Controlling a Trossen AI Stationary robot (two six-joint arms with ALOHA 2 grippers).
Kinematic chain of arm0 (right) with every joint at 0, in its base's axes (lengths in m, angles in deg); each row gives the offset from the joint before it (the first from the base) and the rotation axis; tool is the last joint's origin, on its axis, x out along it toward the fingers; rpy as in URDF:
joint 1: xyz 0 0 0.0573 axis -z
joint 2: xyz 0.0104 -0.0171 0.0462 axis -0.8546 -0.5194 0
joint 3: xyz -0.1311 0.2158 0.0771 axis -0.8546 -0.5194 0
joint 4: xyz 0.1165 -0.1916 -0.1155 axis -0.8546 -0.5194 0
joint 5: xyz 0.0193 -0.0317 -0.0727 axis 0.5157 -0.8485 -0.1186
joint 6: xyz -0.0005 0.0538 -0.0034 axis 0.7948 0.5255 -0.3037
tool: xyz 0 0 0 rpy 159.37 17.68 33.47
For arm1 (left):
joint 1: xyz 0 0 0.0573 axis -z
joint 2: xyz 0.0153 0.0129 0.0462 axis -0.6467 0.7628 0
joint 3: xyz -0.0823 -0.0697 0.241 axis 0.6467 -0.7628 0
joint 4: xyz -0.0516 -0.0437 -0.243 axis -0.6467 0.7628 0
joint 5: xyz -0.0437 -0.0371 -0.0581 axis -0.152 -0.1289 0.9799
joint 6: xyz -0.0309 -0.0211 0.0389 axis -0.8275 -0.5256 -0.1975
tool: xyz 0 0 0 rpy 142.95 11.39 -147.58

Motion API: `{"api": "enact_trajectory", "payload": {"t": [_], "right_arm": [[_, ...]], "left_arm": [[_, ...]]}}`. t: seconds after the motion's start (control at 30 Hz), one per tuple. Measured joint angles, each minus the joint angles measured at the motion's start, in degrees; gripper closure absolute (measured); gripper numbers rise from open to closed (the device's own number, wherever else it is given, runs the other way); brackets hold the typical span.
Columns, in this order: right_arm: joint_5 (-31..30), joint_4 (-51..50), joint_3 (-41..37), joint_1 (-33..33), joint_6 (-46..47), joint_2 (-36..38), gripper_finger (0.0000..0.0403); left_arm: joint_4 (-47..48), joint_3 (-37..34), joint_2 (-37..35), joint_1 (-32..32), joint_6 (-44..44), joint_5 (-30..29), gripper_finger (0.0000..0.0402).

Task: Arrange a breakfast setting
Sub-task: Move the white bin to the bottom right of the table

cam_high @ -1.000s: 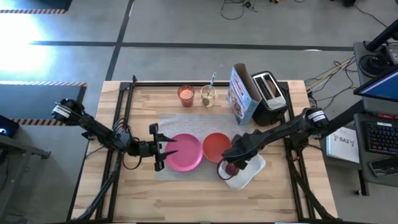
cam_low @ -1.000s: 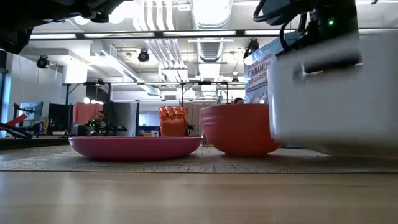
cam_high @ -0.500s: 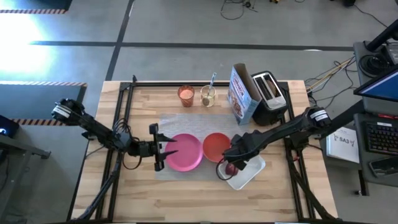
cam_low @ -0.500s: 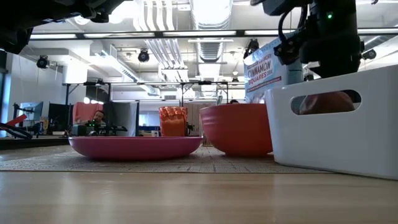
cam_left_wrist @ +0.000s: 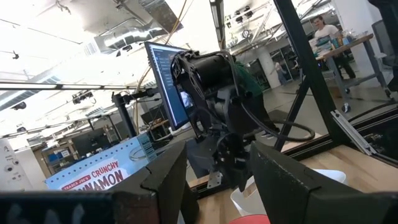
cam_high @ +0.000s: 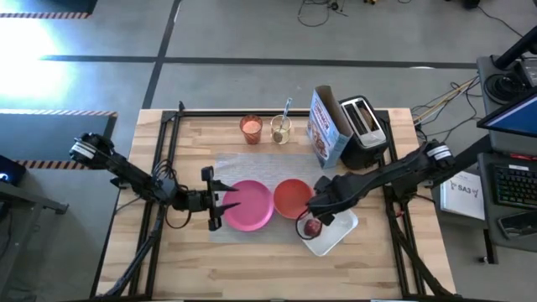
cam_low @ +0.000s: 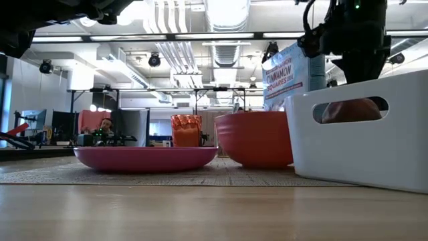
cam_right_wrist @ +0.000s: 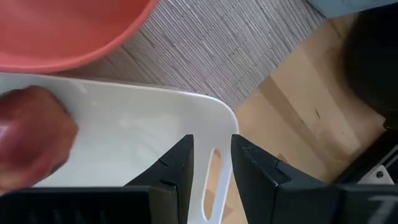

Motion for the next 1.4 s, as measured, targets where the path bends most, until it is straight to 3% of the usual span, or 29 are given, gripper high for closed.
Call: {"api": "enact_trajectory", "payload": {"t": [0.43,0.7,1.1,1.4], "right_arm": [[1.93,0.60,-6.60,0.37,1.54,-0.82,0.0305],[2.13,1.19,-3.32,0.37,0.43,-0.78,0.0305],[-2.76,0.71,-0.04,0.38,-14.75,-0.71,0.0305],[-4.52,-0.90,-0.52,2.08,-17.87,-0.71,0.0305]], "left_arm": [[0.00,0.00,-0.01,0.00,0.00,0.00,0.0239],[0.01,0.00,0.00,-0.09,0.00,0.00,0.0239],[0.01,0.00,-0.01,-0.09,0.00,0.01,0.0239],[0.00,0.00,-0.01,-0.09,0.02,0.02,0.0239]]}}
